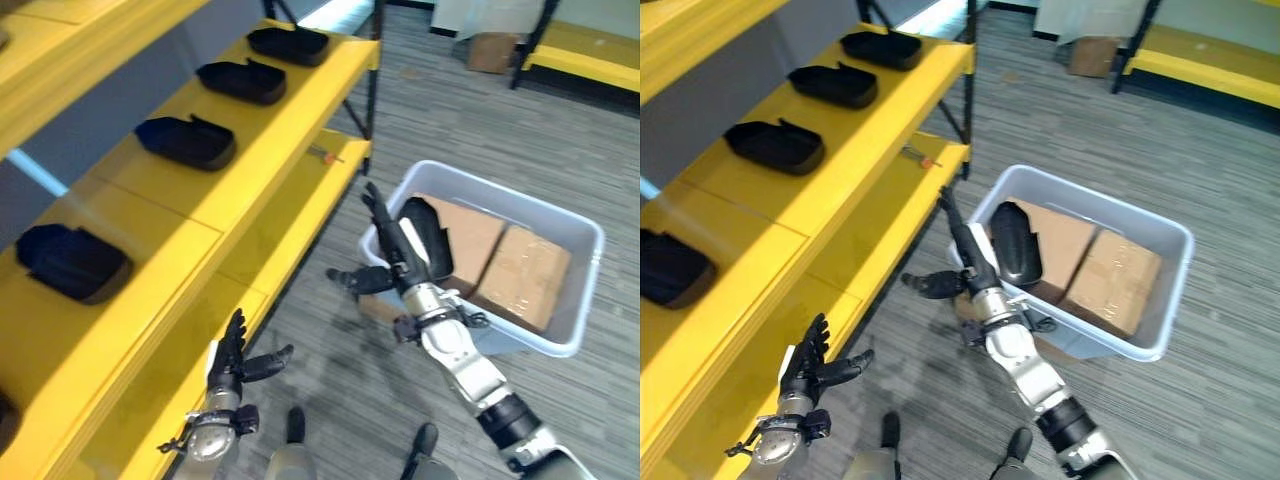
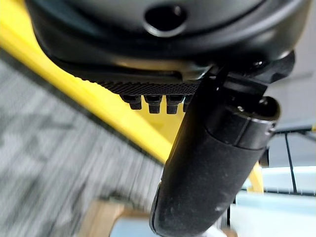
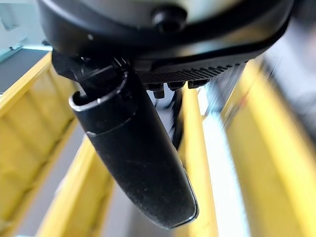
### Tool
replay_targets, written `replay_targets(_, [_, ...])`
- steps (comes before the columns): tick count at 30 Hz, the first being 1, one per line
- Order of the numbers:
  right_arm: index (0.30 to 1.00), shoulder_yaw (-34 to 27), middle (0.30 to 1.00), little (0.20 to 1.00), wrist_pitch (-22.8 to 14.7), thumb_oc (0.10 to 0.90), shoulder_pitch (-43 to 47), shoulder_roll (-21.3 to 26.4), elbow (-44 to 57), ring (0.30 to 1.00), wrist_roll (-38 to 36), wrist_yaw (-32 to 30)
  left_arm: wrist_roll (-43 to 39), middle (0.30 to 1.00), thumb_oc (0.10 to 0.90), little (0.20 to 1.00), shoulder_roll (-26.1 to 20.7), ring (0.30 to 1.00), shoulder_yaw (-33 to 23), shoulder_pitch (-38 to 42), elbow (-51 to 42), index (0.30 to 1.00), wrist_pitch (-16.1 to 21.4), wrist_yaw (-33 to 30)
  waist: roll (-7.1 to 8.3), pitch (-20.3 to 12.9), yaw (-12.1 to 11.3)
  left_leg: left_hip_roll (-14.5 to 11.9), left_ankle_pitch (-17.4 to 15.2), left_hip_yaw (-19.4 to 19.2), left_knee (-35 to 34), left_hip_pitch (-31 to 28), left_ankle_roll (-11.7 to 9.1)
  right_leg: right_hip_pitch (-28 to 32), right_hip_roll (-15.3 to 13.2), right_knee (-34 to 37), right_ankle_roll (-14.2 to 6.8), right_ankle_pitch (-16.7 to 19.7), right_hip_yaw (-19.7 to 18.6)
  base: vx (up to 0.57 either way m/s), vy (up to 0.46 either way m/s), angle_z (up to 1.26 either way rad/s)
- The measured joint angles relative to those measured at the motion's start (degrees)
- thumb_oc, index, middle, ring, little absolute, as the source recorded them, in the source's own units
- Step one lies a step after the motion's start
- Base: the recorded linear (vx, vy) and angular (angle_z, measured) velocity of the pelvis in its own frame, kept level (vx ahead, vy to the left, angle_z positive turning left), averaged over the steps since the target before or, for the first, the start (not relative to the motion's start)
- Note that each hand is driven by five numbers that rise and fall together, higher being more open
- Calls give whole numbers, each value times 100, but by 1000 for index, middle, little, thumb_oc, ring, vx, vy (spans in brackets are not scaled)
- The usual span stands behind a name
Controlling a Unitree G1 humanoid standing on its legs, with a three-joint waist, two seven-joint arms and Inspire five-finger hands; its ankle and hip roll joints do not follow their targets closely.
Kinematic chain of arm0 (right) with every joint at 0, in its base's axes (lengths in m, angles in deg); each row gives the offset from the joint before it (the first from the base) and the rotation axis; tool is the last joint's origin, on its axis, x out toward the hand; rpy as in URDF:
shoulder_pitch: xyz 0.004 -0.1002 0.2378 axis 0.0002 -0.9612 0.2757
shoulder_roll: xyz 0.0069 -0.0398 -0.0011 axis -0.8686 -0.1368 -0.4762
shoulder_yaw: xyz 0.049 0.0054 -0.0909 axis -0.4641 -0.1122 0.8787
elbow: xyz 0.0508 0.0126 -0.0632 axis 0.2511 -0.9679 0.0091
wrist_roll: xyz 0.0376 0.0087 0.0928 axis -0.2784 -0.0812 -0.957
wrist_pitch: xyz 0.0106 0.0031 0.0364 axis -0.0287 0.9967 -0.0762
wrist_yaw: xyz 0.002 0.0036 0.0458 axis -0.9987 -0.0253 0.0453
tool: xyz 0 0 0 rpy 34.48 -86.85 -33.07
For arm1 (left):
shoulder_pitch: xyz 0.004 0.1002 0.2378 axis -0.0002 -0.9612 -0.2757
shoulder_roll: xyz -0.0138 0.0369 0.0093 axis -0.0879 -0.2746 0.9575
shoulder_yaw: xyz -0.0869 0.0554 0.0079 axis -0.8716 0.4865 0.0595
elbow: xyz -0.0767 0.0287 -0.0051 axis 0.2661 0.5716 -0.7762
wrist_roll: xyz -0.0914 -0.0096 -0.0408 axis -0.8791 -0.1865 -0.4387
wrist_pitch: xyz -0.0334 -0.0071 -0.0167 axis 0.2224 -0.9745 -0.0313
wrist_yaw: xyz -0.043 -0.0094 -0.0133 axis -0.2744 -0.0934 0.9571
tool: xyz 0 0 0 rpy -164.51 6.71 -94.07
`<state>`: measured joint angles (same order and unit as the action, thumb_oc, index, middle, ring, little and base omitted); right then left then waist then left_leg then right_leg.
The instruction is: Move parts from the plastic box to the shelf.
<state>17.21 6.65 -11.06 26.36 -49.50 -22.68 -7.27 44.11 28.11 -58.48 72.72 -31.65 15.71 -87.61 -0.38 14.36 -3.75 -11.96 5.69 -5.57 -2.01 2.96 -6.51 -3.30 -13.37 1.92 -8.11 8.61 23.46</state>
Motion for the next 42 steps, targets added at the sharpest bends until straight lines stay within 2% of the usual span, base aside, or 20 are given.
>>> replay_targets(4, [1000, -115, 1000, 1000, -6, 900, -69, 90, 0, 1000, -9, -4, -3, 1000, 900, 1000, -108, 1000, -47, 118, -9, 1000, 1, -22, 1, -7, 71, -207, 88, 25, -100, 84, -128, -8, 262, 267, 74, 88, 44, 154, -201, -4])
replay_targets(12, [1000, 65, 1000, 1000, -25, 900, -160, 53, -1, 1000, -53, 91, -8, 1000, 900, 1000, -230, 1000, -69, 50, -10, 1000, -7, -32, 39, -26, 44, -576, 118, 22, -75, 164, -112, -132, 646, 234, 222, -80, 49, 130, -170, -5])
replay_targets(13, [1000, 73, 1000, 1000, -36, 900, -186, 24, -5, 1000, -52, 94, -9, 1000, 900, 1000, -342, 1000, -92, 70, -2, 1000, -7, -40, 177, -33, 6, -647, 132, 50, 396, 483, -121, -398, 648, -124, 303, -302, -16, 69, -172, -18])
replay_targets(15, [1000, 81, 1000, 1000, -31, 900, -210, -14, -16, 1000, -53, 90, -11, 1000, 900, 1000, -481, 1000, -84, 137, 22, 1000, -15, -39, 333, -30, -148, -734, 177, 202, 897, 729, -56, -471, 708, -264, 438, -366, -121, 66, -178, -25])
replay_targets(17, [1000, 80, 1000, 1000, -76, 900, -215, -33, -14, 1000, -51, 75, -9, 1000, 900, 1000, -522, 1000, -64, 129, 16, 1000, -13, -33, 448, -11, -297, -738, 342, 616, 1609, 1050, 54, -483, 775, -312, 542, -478, -227, 30, -16, -21])
replay_targets(18, [1000, 65, 1000, 1000, -112, 900, -224, -59, 1, 1000, -51, 47, -9, 1000, 900, 1000, -536, 1000, -47, 142, 13, 1000, -5, -31, 528, 19, -320, -677, 508, 867, 2225, 1518, -78, -406, 734, -193, 719, -409, -237, 65, 75, 0])
replay_targets(19, [1000, 30, 1000, 1000, -157, 900, -224, -73, 13, 1000, -52, 14, -7, 1000, 900, 1000, -537, 1000, -10, 190, -10, 1000, 6, -30, 596, 46, -320, -446, 261, 1083, 2473, 1839, -198, -429, 693, -94, 711, -419, -239, 119, 109, 15])
replay_targets(20, [1000, -33, 1000, 1000, -183, 900, -223, -78, 26, 1000, -53, 2, -8, 1000, 900, 1000, -529, 1000, 36, 231, -8, 1000, 6, -26, 673, 110, -320, -94, -71, 1239, 2374, 1990, -180, -461, 605, -23, 713, -397, -257, 156, 130, 8])
replay_targets(21, [1000, -100, 1000, 1000, -192, 900, -221, -71, 28, 1000, -57, -14, -9, 1000, 900, 1000, -507, 1000, 95, 287, 0, 1000, 5, -17, 786, 193, -343, 459, -285, 1498, 1642, 2013, -115, -556, 475, 65, 707, -392, -342, 193, 157, 1])
replay_targets(23, [1000, -111, 1000, 1000, -192, 900, -225, -62, 27, 1000, -58, -12, -8, 1000, 900, 1000, -499, 1000, 140, 252, 1, 1000, 4, -13, 754, 233, -359, 664, -270, 1543, 1022, 1982, -42, -554, 486, 114, 726, -369, -359, 176, 142, -19])
replay_targets(24, [1000, -146, 1000, 1000, -192, 900, -253, -82, -4, 1000, -58, -30, -2, 1000, 900, 1000, -477, 1000, 195, 218, 50, 1000, -13, 28, 571, 394, -415, 744, -110, 1385, 78, 1999, -56, -503, 624, 186, 724, -367, -426, 171, 190, -47])
replay_targets(26, [1000, -110, 1000, 1000, -189, 900, -312, -25, -6, 1000, -57, -13, -2, 1000, 900, 1000, -445, 1000, 217, 157, 100, 1000, -15, 71, 348, 544, -504, 731, -183, 1428, -12, 1915, -81, -375, 719, 207, 629, -359, -565, 145, 213, -77])
replay_targets(27, [1000, -65, 1000, 1000, -188, 900, -323, -2, -3, 1000, -51, 1, -2, 1000, 900, 1000, -428, 1000, 224, 76, 107, 1000, -22, 64, 173, 590, -586, 712, -200, 1681, 95, 1762, -72, -302, 820, 197, 534, -341, -788, 126, 242, -110])
replay_targets(28, [1000, -77, 1000, 1000, -154, 900, -403, -60, 41, 1000, -55, 25, -3, 1000, 900, 1000, -459, 1000, 210, 159, 175, 1000, -41, 76, 259, 601, -628, 912, -51, 1659, 234, 1730, -78, -300, 667, 247, 476, -428, -1051, 178, 314, -94])
replay_targets(30, [1000, -69, 1000, 1000, -134, 900, -566, -175, 161, 1000, -52, 88, -2, 1000, 900, 1000, -486, 1000, 101, 186, 173, 1000, -73, 60, 269, 605, -606, 1052, 194, 1276, 269, 1525, 255, -110, 454, 204, 423, -438, -1136, 112, 171, -49])
replay_targets(33, [1000, -83, 1000, 1000, -139, 900, -702, -315, 251, 1000, -54, 128, 1, 1000, 900, 1000, -677, 1000, -48, 304, -103, 1000, -12, 55, 391, 587, -571, 1232, 217, 1009, 308, 1224, 350, 68, 232, 95, 369, -616, -1192, 73, 173, -17])
replay_targets(35, [1000, -56, 1000, 1000, -140, 900, -675, -548, 258, 1000, -55, 155, 4, 1000, 900, 1000, -1125, 1000, -161, 400, -292, 1000, 71, 46, 625, 544, -630, 1313, 88, 849, 493, 1219, 549, 40, 81, -84, 323, -755, -1218, 45, 140, -21])
replay_targets(37, [1000, -22, 1000, 1000, -137, 900, -632, -638, 252, 1000, -56, 228, 3, 1000, 900, 1000, -1233, 1000, -335, 461, -267, 1000, 66, -13, 831, 475, -633, 1351, 38, 719, 534, 1208, 705, -12, 44, -209, 177, -580, -1222, 53, 149, -25])
replay_targets(38, [1000, -21, 1000, 1000, -134, 900, -581, -634, 248, 1000, -56, 242, 3, 1000, 900, 1000, -1224, 1000, -333, 444, -263, 1000, 28, -36, 846, 473, -614, 1331, 63, 674, 552, 1184, 749, -12, 52, -199, 54, -469, -1206, 64, 158, -33])
replay_targets(42, [1000, -77, 1000, 1000, -119, 900, -520, -566, 248, 1000, -58, 238, 4, 1000, 900, 1000, -1191, 1000, -96, 382, -264, 1000, -11, -11, 847, 472, -575, 1303, -6, 588, 556, 1038, 783, 102, 64, -135, 41, -436, -1184, 28, 84, -14])
